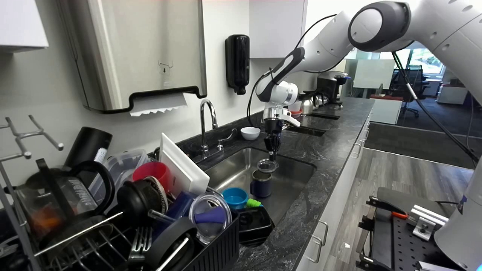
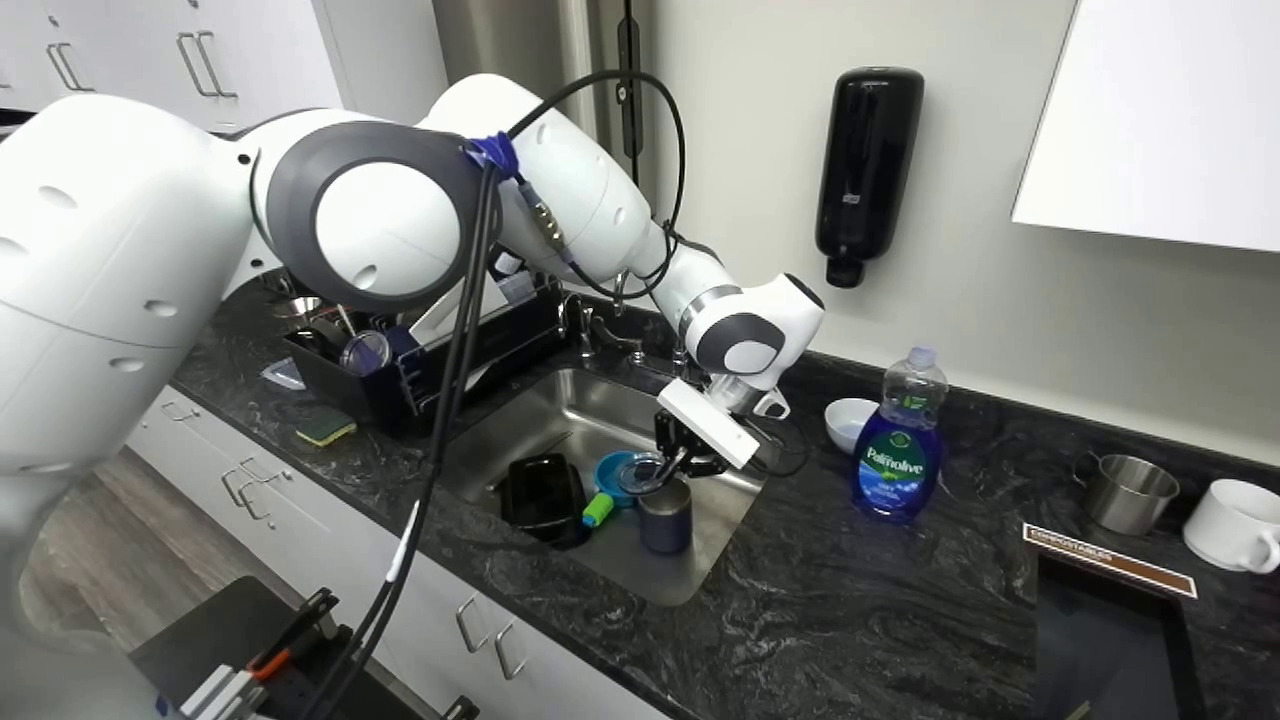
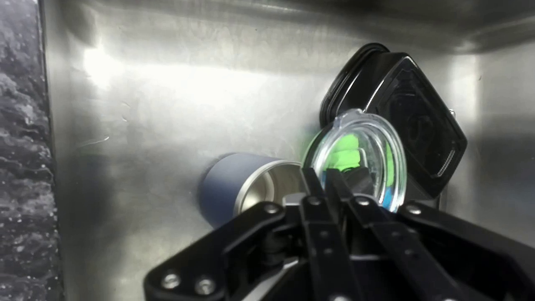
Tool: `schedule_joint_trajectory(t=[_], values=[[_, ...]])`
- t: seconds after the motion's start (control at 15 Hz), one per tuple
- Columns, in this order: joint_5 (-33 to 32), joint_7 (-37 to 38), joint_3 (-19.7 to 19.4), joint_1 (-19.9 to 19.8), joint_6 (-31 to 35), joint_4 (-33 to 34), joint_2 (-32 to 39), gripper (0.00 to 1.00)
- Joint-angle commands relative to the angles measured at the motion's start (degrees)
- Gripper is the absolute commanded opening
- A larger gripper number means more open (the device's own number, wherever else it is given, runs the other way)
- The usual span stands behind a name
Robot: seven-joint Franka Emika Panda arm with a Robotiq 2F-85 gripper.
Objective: Put the thermos cup lid on the thermos cup in the sink
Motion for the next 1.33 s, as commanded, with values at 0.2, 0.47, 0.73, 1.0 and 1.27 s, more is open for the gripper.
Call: schedule_joint_trajectory(t=[0.2, 0.47, 0.73, 1.0, 1.27], values=[[-0.16, 4.3, 0.93, -0.76, 3.57, 4.51, 4.45, 0.02], [-0.42, 5.63, 1.23, -0.99, 4.95, 6.12, 5.98, 0.02], [-0.48, 6.58, 1.31, -1.05, 4.9, 7.58, 6.99, 0.02], [-0.64, 7.41, 1.33, -1.01, 4.52, 8.92, 8.12, 0.02], [-0.99, 8.09, 1.27, -0.88, 4.04, 10.47, 9.88, 0.02]])
